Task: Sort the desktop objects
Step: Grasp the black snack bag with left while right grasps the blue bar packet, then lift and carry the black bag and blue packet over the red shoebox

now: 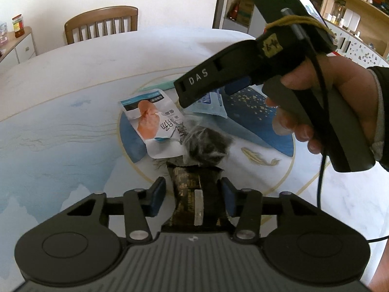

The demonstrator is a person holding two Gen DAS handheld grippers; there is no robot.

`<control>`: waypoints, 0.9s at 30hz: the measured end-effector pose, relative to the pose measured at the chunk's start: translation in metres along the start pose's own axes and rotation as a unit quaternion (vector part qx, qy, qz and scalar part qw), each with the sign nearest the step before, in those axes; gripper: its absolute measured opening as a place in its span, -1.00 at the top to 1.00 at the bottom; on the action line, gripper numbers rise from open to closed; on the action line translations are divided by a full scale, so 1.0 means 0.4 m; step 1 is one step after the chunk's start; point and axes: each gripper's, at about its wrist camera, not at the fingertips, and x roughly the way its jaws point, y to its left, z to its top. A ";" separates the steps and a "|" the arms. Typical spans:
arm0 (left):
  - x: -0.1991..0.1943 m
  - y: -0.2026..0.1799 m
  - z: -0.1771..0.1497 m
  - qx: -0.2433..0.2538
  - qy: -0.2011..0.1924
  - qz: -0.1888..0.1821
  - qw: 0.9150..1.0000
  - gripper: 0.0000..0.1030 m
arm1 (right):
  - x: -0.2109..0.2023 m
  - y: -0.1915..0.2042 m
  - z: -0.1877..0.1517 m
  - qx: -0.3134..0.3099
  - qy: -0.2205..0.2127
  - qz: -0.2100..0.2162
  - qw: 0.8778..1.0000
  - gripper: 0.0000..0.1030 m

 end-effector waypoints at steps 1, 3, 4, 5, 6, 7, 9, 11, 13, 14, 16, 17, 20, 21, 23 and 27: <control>-0.001 0.001 0.000 -0.001 0.000 0.000 1.000 0.16 | 0.006 -0.003 0.005 0.008 0.003 0.001 1.000 -0.53; -0.003 0.004 0.001 -0.003 0.000 0.001 1.000 0.20 | 0.015 -0.002 0.012 0.014 0.005 -0.005 1.000 -0.54; -0.004 0.006 0.001 -0.004 0.000 0.000 1.000 0.21 | 0.018 0.001 0.014 0.009 0.006 -0.013 1.000 -0.53; -0.005 0.008 0.001 -0.006 -0.001 0.000 1.000 0.22 | 0.021 0.005 0.014 0.005 0.006 -0.019 1.000 -0.50; -0.006 0.008 0.000 -0.007 -0.002 0.000 1.000 0.24 | 0.021 0.005 0.012 0.004 0.005 -0.025 1.000 -0.47; -0.006 0.009 -0.001 -0.008 -0.002 -0.001 1.000 0.25 | 0.019 0.005 0.011 0.004 0.004 -0.029 1.000 -0.38; -0.009 0.011 -0.002 -0.011 -0.002 -0.002 1.000 0.27 | 0.015 0.002 0.009 0.002 0.002 -0.037 0.999 -0.23; -0.011 0.015 -0.002 -0.014 -0.001 -0.003 1.000 0.27 | 0.009 -0.005 0.007 0.004 0.001 -0.040 0.999 0.03; -0.014 0.018 -0.002 -0.017 0.000 -0.004 1.000 0.28 | 0.005 -0.012 0.008 0.006 0.003 -0.040 0.999 0.19; -0.015 0.020 -0.002 -0.019 0.001 -0.004 1.000 0.28 | 0.003 -0.016 0.007 0.007 0.004 -0.040 0.999 0.24; -0.020 0.026 -0.002 -0.024 0.004 -0.005 1.000 0.28 | -0.001 -0.023 0.004 0.008 0.006 -0.040 0.999 0.26; -0.023 0.028 -0.002 -0.025 0.004 -0.005 1.000 0.28 | -0.004 -0.026 0.001 0.008 0.006 -0.042 0.999 0.26; -0.035 0.035 0.002 -0.030 0.000 -0.003 1.000 0.28 | -0.016 -0.040 -0.008 0.013 0.009 -0.045 0.999 0.26; -0.039 0.037 0.003 -0.032 -0.001 -0.002 0.999 0.28 | -0.021 -0.044 -0.011 0.014 0.009 -0.047 0.999 0.26; -0.048 0.042 0.005 -0.035 -0.003 0.001 0.999 0.28 | -0.032 -0.052 -0.018 0.013 0.009 -0.050 0.999 0.26; -0.070 0.054 0.006 -0.042 -0.007 0.005 0.999 0.28 | -0.066 -0.063 -0.032 0.013 0.009 -0.050 0.999 0.26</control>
